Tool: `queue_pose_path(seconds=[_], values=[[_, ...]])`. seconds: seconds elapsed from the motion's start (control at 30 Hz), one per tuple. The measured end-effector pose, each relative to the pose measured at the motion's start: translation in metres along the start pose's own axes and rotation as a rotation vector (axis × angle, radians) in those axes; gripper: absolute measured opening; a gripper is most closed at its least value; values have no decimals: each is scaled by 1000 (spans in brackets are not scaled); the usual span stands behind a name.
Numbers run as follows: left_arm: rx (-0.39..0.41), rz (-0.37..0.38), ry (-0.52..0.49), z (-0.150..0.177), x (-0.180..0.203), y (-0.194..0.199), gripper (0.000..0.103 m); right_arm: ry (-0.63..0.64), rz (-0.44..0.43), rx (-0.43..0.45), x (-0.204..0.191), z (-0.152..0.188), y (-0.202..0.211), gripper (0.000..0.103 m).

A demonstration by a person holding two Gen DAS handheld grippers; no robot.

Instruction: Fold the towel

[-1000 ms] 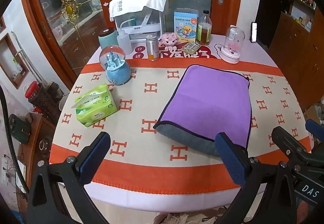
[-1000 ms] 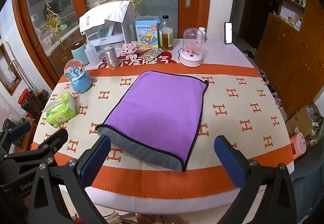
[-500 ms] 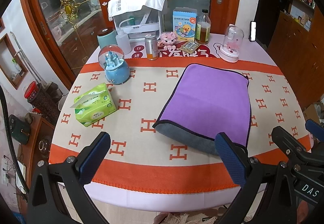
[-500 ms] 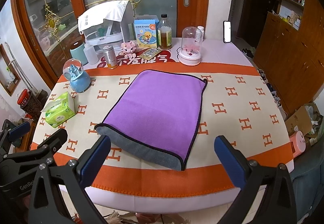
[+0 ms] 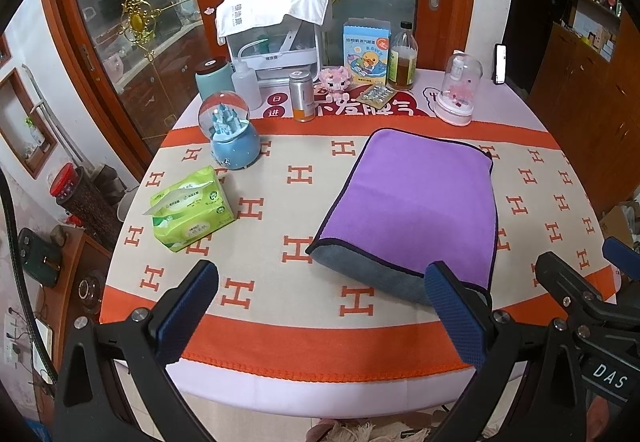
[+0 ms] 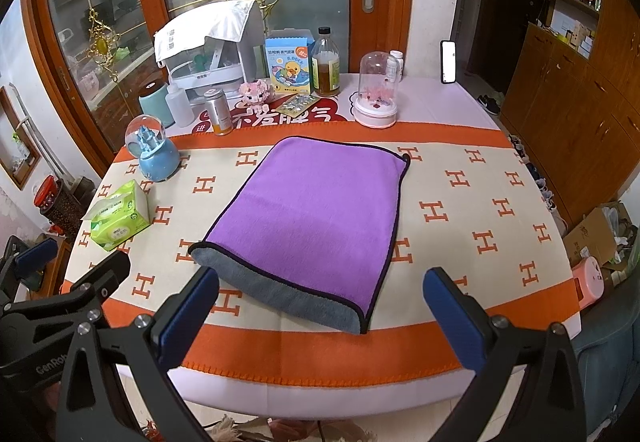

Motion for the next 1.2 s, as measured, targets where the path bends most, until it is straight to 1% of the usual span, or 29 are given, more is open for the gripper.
queue_pose_path(seconds=[0.6,0.9,1.2], values=[[12,5,3,-2,-4,7,102,-11,25,-11,-5,9,4,102],[21,25,-7,1,-16,13,102,-24,42,-14,-10,11,9,102],[23,35,-20,2,-17,15,102,-36,57,-18,-15,15,12,102]])
Point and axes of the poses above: each gripper's, at about its wrist camera, not at the fingertips, and y roughly against the way its jaws point, x to its right, z to its underside, the point moved 6 cm from there along -y, roughly the way its jaws point
